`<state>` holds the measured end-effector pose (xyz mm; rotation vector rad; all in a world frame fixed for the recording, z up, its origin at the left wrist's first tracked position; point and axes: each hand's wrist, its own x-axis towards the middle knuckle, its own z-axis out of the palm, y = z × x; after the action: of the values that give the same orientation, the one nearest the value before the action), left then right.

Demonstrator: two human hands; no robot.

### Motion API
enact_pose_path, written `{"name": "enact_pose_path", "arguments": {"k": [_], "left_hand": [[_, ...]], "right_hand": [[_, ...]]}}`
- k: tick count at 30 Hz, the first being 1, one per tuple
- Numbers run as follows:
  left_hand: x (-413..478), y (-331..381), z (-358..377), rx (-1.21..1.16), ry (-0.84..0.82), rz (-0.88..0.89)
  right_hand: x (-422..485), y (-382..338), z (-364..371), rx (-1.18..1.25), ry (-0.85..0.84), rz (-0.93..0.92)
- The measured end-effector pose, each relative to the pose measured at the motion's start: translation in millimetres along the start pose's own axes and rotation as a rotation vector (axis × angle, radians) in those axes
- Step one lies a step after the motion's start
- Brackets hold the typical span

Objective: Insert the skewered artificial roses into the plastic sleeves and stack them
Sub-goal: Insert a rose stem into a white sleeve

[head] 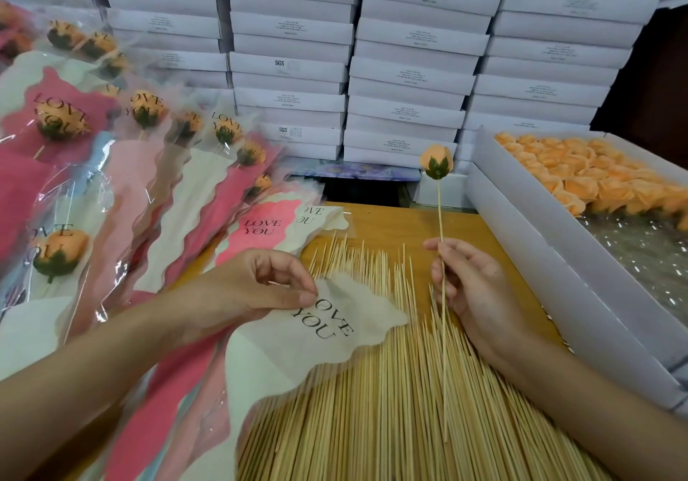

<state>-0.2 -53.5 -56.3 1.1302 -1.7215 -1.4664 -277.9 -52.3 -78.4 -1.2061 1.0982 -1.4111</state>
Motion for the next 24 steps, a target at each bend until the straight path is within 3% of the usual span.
{"name": "enact_pose_path", "arguments": {"k": [10,16,20,24], "left_hand": [[-4,-2,2,-0.137,-0.190,-0.009],[-6,-5,4,-0.107,-0.404,-0.031],[-5,-6,12,-0.080,-0.306,0.073],[0,-12,19,-0.070,-0.014,0.161]], "right_hand": [[-2,-2,0,-0.004,-0.005,0.002],[-3,-4,1,-0.003,0.022,-0.008],[-3,-9,2,-0.023,0.058,-0.050],[-3,-14,4,-0.017,0.096,-0.088]]}}
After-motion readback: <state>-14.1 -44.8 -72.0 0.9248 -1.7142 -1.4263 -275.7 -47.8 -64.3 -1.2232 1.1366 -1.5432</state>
